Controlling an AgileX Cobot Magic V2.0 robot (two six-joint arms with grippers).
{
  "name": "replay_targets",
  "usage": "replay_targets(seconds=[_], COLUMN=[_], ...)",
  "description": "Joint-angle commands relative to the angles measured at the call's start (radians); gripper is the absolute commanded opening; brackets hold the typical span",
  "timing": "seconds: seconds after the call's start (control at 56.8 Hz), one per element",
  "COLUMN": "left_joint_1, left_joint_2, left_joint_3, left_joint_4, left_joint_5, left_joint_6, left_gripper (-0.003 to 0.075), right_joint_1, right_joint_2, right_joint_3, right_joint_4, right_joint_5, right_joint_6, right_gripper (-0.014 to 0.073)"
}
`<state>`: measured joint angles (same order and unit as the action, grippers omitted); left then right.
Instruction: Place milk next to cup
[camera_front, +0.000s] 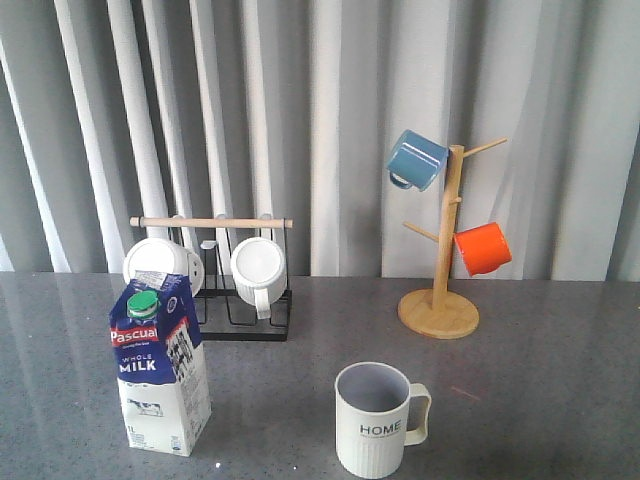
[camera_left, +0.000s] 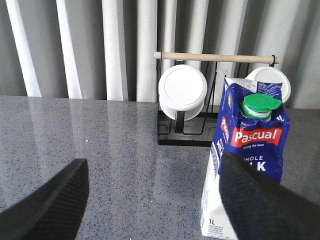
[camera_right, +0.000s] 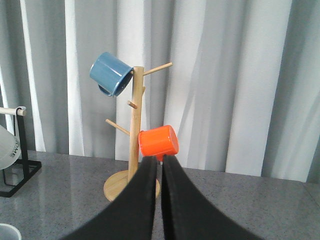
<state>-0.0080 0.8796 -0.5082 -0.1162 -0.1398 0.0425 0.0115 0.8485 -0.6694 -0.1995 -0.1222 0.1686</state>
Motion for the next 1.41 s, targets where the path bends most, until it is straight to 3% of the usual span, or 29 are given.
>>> replay_targets(seconds=[0.0, 0.739, 0.862, 0.985, 1.144, 1.39], left_joint_1=[-0.006, -0.006, -0.019, -0.080, -0.150, -0.166], left_joint_2=[-0.006, -0.006, -0.006, 0.025, 0.169, 0.414], left_joint_3=[-0.035, -0.035, -0.053, -0.112, -0.210, -0.315], left_joint_4=[-0.003, -0.006, -0.011, 0.116, 0.296, 0.303], left_joint_5=[-0.078, -0.104, -0.144, -0.214, -0.294, -0.340], left_joint_6=[-0.004, -0.008, -0.142, -0.245, -0.330, -0.431], left_gripper=[0.0512, 0.0515, 0.0582, 0.0736, 0.0728, 0.0724], right_joint_1=[-0.004, -0.004, -0.004, -0.004, -0.004, -0.004], right_joint_2=[-0.023, -0.016, -0.016, -0.016, -0.016, -0.016], right_joint_3=[-0.034, -0.034, -0.034, -0.034, -0.034, -0.034], right_joint_4=[0.008, 0.008, 0.008, 0.008, 0.008, 0.008], right_joint_5=[-0.029, -0.017, -0.017, -0.018, -0.018, -0.018], right_joint_6=[-0.003, -0.005, -0.005, -0.005, -0.005, -0.005], right_gripper=[-0.0008, -0.0008, -0.0008, -0.0008, -0.0008, -0.0008])
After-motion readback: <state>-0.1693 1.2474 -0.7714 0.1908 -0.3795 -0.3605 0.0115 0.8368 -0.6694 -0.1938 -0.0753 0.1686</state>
